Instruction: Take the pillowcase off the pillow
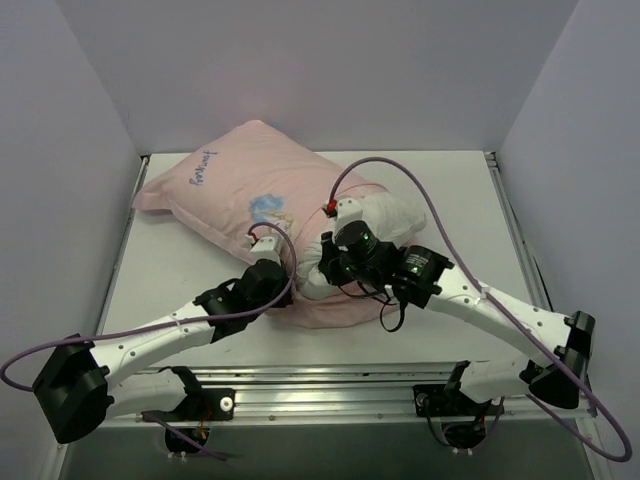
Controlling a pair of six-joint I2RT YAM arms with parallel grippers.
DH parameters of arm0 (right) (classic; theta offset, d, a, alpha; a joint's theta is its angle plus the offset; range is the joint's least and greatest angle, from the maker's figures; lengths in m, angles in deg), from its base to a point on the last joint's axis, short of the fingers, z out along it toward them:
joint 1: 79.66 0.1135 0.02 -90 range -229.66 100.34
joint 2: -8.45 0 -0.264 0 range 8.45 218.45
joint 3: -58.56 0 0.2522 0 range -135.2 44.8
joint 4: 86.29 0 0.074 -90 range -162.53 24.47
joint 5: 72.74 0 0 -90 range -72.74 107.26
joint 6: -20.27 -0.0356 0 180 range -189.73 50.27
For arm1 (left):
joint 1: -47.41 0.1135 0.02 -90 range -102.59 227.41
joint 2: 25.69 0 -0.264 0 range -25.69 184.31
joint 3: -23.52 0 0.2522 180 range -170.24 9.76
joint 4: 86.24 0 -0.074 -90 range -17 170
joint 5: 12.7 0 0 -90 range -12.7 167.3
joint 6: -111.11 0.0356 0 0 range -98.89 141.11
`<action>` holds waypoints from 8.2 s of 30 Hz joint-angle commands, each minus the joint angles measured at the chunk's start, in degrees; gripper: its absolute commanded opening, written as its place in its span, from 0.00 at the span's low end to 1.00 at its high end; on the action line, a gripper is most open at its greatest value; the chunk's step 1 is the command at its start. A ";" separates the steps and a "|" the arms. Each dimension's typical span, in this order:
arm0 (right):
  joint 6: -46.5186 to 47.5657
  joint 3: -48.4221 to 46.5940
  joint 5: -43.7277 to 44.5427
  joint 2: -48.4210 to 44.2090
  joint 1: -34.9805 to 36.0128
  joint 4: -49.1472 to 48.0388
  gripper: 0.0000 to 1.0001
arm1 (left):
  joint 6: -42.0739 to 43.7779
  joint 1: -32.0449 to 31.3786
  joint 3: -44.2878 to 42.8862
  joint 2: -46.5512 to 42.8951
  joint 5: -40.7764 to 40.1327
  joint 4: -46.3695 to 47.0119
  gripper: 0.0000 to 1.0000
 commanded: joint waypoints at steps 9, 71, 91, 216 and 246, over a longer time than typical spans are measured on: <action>6.00 -21.58 -18.00 -16.00 -0.43 -1.80 0.00 | -22.60 13.29 2.92 1.26 -14.65 -11.91 0.02; 6.78 8.33 -19.44 6.48 -15.46 -20.00 0.81 | 9.99 25.95 -38.12 7.80 3.90 -15.22 0.94; -2.34 13.31 3.49 -16.60 -16.17 -3.48 0.83 | 4.11 23.32 -6.22 -1.21 40.37 1.71 0.94; 24.01 -17.15 1.21 12.72 -8.26 -4.44 0.82 | -8.98 24.28 -0.60 1.80 26.31 -6.81 0.50; 4.67 -42.49 7.93 30.83 -45.98 0.40 0.00 | -4.86 23.67 -12.29 -35.74 12.42 -46.10 0.02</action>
